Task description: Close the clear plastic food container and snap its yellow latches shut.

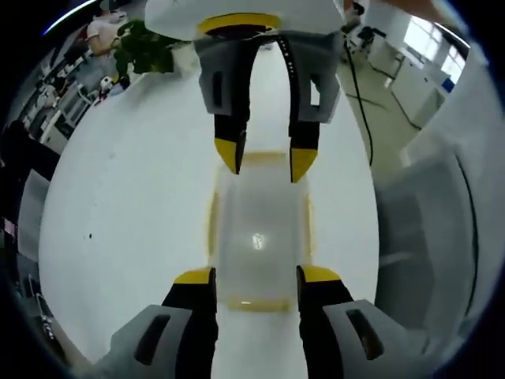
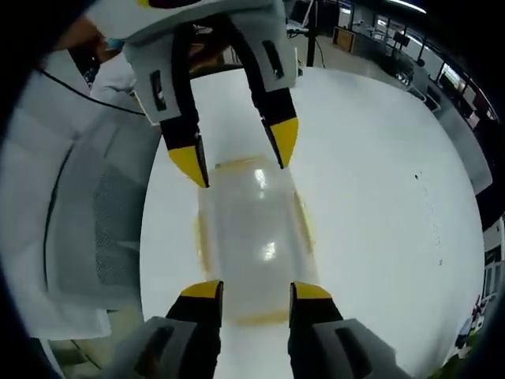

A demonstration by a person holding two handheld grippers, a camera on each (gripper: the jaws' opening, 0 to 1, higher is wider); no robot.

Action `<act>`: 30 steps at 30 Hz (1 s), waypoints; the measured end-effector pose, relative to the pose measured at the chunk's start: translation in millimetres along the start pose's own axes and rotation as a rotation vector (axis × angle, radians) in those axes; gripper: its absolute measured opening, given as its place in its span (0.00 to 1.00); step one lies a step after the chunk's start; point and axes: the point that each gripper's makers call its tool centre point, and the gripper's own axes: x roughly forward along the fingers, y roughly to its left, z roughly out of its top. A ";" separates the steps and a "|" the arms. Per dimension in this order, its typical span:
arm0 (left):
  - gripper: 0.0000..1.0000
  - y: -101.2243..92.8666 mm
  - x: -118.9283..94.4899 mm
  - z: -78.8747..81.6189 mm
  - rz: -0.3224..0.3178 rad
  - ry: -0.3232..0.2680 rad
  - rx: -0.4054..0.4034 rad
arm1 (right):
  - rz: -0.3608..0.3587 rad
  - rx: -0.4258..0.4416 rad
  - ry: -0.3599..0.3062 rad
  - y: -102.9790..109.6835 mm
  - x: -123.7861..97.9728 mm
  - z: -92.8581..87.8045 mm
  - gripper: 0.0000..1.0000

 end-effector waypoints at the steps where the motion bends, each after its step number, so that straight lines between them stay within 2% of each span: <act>1: 0.37 -0.2 0.6 1.2 -0.002 -0.004 -0.002 | 0.003 -0.002 -0.002 0.6 0.5 0.9 0.30; 30: 0.36 -4.8 8.9 13.5 -0.021 -0.036 -0.016 | 0.019 -0.007 -0.064 -0.5 7.8 22.0 0.28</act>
